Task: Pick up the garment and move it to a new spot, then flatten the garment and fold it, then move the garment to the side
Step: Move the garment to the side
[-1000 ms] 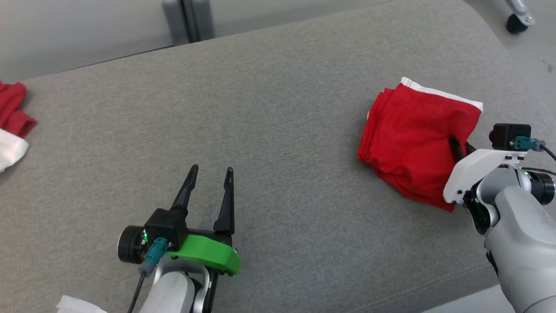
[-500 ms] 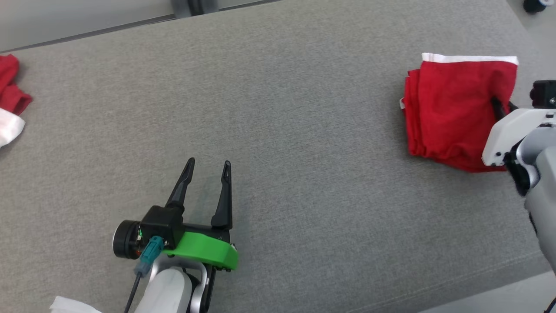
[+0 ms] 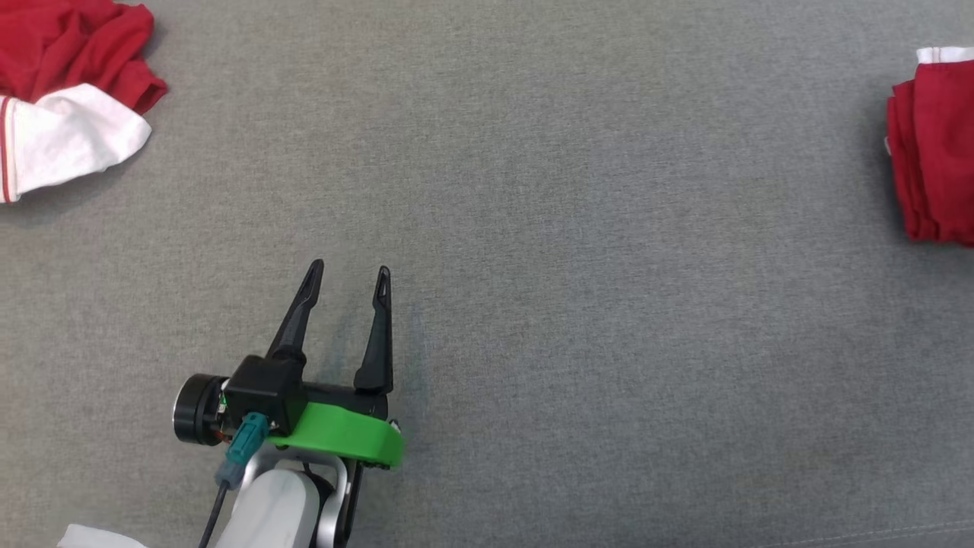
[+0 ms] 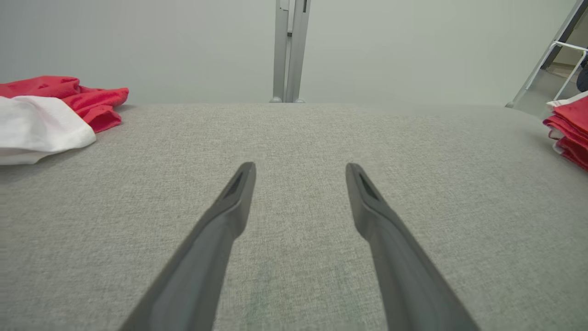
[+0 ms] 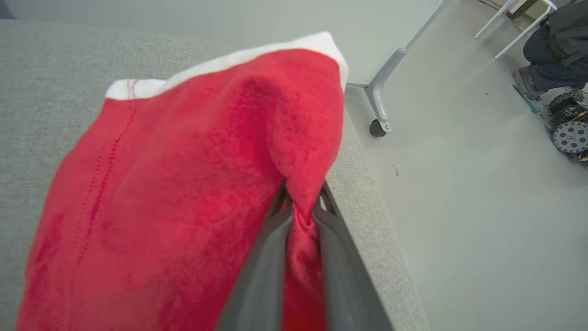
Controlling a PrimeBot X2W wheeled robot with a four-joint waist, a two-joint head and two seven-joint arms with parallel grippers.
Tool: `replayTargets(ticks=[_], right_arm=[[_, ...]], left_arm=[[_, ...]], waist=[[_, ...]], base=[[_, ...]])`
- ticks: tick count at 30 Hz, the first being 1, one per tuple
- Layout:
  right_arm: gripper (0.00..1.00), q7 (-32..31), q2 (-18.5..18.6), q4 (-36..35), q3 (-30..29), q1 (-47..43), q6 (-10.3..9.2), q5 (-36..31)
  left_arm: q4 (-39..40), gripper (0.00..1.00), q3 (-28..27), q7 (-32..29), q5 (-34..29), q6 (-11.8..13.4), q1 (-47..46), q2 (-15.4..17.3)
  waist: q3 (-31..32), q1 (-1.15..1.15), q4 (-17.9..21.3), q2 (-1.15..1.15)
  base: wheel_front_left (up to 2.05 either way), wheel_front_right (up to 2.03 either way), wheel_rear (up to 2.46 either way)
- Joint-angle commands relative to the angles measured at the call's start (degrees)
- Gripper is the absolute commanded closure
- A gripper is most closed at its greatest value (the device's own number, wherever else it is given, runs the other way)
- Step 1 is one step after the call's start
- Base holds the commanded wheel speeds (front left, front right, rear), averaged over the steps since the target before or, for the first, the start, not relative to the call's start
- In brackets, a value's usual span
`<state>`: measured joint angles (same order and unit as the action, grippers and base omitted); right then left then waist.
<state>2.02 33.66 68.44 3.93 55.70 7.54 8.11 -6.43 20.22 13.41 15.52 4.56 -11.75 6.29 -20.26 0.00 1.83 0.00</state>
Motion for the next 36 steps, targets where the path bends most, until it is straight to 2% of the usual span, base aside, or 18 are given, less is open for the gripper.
replayTargets(ticks=[1,5,6,7,8,15,22,31,36], right_arm=[[1.0,0.57,0.94,0.67,-0.33,1.09,-0.11,-1.29],[1.0,1.25,1.88,1.86,-0.51,2.37,-0.11,-5.3],[0.73,1.84,2.34,2.08,-1.19,2.71,-0.12,-6.38],[0.24,2.42,2.75,2.17,-1.74,2.83,-0.12,-7.43],[0.0,2.58,2.76,2.45,-2.23,2.73,-0.11,-8.72],[0.0,5.37,0.43,2.42,-6.75,2.29,-0.11,-13.69],[0.0,8.55,-5.07,0.74,-6.98,1.93,-0.11,-16.55],[0.0,12.21,-14.77,0.41,-2.27,-1.62,-0.11,-13.06],[0.0,13.14,-19.93,-2.15,0.47,-7.6,-0.11,-8.51]], left_arm=[[0.37,0.0,-0.04,-0.13,-0.35,0.36,0.6,0.48],[0.92,0.0,0.35,-0.33,-0.31,0.48,0.89,0.61],[0.99,0.0,0.42,-0.38,-0.29,0.56,0.96,0.65],[1.05,0.0,0.49,-0.4,-0.29,0.57,0.99,0.65],[1.08,0.0,0.56,-0.36,-0.25,0.6,0.98,0.63],[0.87,0.0,0.62,-0.18,0.45,0.91,1.1,0.6],[-1.19,0.0,0.52,0.25,1.49,0.59,1.36,0.2],[-6.74,0.0,-1.7,1.25,3.9,0.87,0.92,-0.39],[-10.72,0.0,-3.68,1.71,5.09,1.08,3.24,-0.78]], waist=[[-1.87,0.0,-1.91,0.0],[-2.21,0.0,-2.47,0.0],[-2.25,0.0,-2.56,0.0],[-2.26,0.0,-2.61,0.0],[-2.22,0.0,-2.65,0.0],[-1.05,0.0,-1.91,0.0],[3.06,0.0,-0.27,0.0],[12.02,0.0,0.92,0.0],[18.29,0.0,0.66,0.0]], base=[[0.0,0.0,0.0],[0.0,0.0,0.0],[0.0,0.0,0.0],[0.0,0.0,0.0],[0.0,0.0,0.0],[0.0,0.0,0.0],[0.0,0.0,0.0],[0.0,0.0,0.0],[0.0,0.0,0.0]])
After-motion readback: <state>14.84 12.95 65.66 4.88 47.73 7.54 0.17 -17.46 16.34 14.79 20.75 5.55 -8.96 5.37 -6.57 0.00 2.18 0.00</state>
